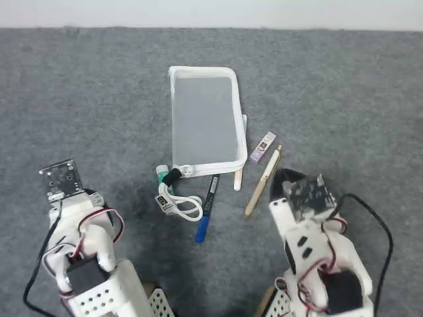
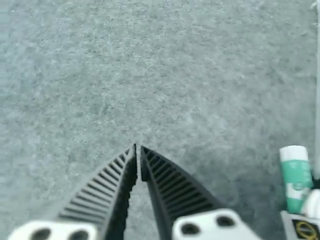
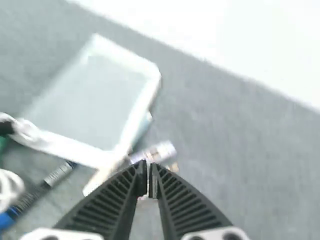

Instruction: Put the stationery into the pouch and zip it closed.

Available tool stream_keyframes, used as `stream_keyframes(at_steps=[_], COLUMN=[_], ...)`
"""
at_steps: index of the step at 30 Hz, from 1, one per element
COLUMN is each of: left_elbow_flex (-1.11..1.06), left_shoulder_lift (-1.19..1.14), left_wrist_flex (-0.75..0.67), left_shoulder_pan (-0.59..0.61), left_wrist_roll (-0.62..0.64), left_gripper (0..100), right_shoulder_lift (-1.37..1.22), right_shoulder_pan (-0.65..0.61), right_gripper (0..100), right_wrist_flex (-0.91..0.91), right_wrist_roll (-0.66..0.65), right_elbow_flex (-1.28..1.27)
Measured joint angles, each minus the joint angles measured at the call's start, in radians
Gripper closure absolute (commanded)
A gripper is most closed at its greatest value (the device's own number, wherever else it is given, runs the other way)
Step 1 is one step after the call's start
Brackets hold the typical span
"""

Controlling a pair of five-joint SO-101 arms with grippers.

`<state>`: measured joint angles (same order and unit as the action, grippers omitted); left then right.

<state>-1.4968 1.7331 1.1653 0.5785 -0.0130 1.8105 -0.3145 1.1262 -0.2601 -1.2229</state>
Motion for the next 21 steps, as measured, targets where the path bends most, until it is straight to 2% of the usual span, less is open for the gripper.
stream_keyframes(at_steps=[5, 12, 21], left_elbow_flex=[0.0, 0.0, 0.0], left_shoulder_lift=[0.0, 0.0, 0.0], left_wrist_flex=[0.0, 0.0, 0.0], left_shoulder_pan=[-0.003, -0.003, 0.003], left_wrist_roll=[0.0, 0.0, 0.0], left_gripper=[99, 99, 99], right_shoulder_lift=[-0.127, -0.548, -0.988], right_shoulder_pan=[-0.17, -0.376, -0.554], right_gripper=[97.6, 74.5, 74.2], right_wrist_flex=[-0.002, -0.002, -0.222], right_wrist_roll=[0.002, 0.135, 0.265], right_elbow_flex=[0.129, 0.358, 0.384])
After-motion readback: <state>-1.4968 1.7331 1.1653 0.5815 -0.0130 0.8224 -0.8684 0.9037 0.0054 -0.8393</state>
